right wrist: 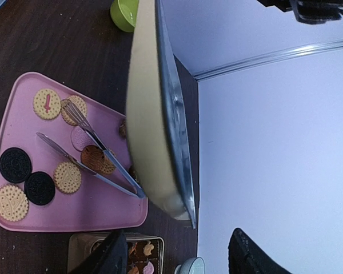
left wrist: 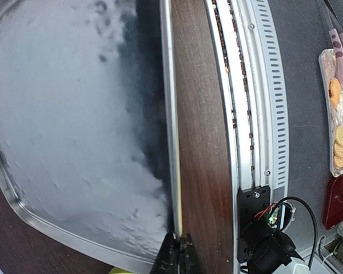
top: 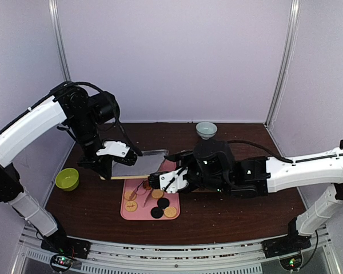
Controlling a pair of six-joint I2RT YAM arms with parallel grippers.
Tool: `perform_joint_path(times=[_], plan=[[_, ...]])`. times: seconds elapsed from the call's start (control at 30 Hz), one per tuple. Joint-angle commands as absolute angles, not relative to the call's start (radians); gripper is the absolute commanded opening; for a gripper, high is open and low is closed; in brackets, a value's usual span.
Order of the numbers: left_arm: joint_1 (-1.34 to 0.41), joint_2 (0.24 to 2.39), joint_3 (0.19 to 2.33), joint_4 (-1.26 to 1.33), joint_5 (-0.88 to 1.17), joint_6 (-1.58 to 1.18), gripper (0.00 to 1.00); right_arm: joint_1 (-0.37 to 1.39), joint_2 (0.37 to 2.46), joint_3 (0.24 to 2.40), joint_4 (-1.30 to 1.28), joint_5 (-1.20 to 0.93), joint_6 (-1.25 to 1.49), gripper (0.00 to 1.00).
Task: Pack the cookies
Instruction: Pass from the left arm to the right
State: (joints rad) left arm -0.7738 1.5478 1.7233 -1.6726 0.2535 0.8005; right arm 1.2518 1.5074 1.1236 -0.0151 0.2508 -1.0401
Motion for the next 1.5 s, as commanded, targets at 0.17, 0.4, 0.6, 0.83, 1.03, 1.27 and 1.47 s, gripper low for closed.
perform_joint_path(times=[0.17,0.4,0.6,0.83,1.03,1.27,1.47], plan=[[-0.788,1.526,1.728,-1.657,0.290,0.822,0.00,1.256,1.329,0.990,0.088,0.168,-0.873,0.67],[-0.807,1.537,1.734,-1.657,0.289,0.819,0.00,1.236,1.356,1.051,0.011,0.049,-0.875,0.67],[-0.813,1.540,1.743,-1.657,0.285,0.815,0.00,1.214,1.432,1.140,-0.056,0.023,-0.945,0.66],[-0.818,1.535,1.750,-1.657,0.279,0.816,0.00,1.217,1.529,1.253,-0.163,0.048,-1.040,0.61],[-0.819,1.533,1.753,-1.656,0.278,0.820,0.00,1.233,1.573,1.274,-0.162,0.093,-1.088,0.54],[-0.825,1.525,1.750,-1.657,0.275,0.817,0.00,1.250,1.608,1.269,-0.112,0.154,-1.092,0.28],[-0.830,1.520,1.737,-1.657,0.272,0.817,0.00,1.261,1.624,1.270,-0.012,0.212,-1.096,0.09]])
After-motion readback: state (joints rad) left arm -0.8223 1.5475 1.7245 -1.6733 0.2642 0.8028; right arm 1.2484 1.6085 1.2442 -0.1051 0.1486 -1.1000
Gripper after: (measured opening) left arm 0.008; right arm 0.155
